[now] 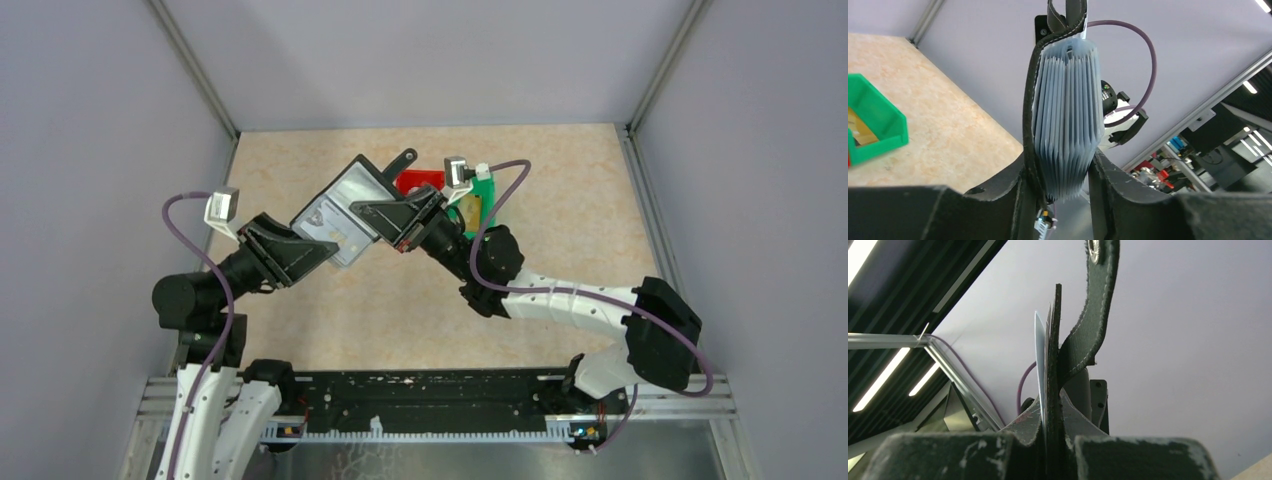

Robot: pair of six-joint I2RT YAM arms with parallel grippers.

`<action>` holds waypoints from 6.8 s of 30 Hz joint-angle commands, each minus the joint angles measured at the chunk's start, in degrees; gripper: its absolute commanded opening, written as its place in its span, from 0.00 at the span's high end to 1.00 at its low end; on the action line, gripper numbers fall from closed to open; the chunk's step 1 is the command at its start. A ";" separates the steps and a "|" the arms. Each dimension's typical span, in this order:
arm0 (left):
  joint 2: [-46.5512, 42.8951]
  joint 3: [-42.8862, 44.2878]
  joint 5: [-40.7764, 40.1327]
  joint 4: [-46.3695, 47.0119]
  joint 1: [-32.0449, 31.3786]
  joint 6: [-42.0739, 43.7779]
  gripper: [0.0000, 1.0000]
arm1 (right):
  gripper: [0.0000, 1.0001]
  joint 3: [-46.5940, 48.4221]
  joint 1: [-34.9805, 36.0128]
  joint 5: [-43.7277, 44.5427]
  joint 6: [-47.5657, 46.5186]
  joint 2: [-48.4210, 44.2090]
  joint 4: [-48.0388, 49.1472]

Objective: Take the credit cards out of the card holder
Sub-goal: Open the card holder, then remove the credit card from the card holder.

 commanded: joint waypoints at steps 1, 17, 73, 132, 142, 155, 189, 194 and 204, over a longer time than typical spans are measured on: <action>-1.08 0.24 -0.53 1.47 -0.05 1.64 0.67 | 1.00 -0.58 0.56 0.49 -0.98 -3.35 4.95; 3.30 3.35 15.01 -9.76 -0.05 25.01 0.92 | 0.19 9.06 -9.19 -13.42 -21.25 -16.65 -47.47; 12.23 19.73 25.00 -66.49 -0.05 96.38 0.32 | 1.00 33.54 -2.08 -32.65 -50.73 0.05 -89.08; 15.92 15.00 20.05 -34.56 0.12 41.68 1.00 | 0.41 22.29 -6.49 -22.84 -22.39 -15.10 -64.94; 17.30 13.82 30.95 -22.50 0.48 30.08 1.00 | 0.42 11.05 -7.15 -24.91 -19.23 -18.51 -61.00; 16.79 14.21 31.49 -15.24 0.48 20.57 0.97 | 0.48 3.22 -7.35 -27.71 -12.01 -16.86 -47.86; 19.64 13.54 31.09 -16.40 0.48 17.31 0.31 | 1.00 -6.47 -7.35 -26.93 4.43 -9.73 -15.35; 18.30 11.87 28.19 -16.67 0.48 17.87 0.31 | 1.00 -6.19 -7.31 -25.68 3.75 -9.46 -16.88; 19.68 14.62 29.22 -26.99 0.48 26.70 0.64 | 1.00 -6.18 -7.50 -23.10 -0.25 -12.25 -25.11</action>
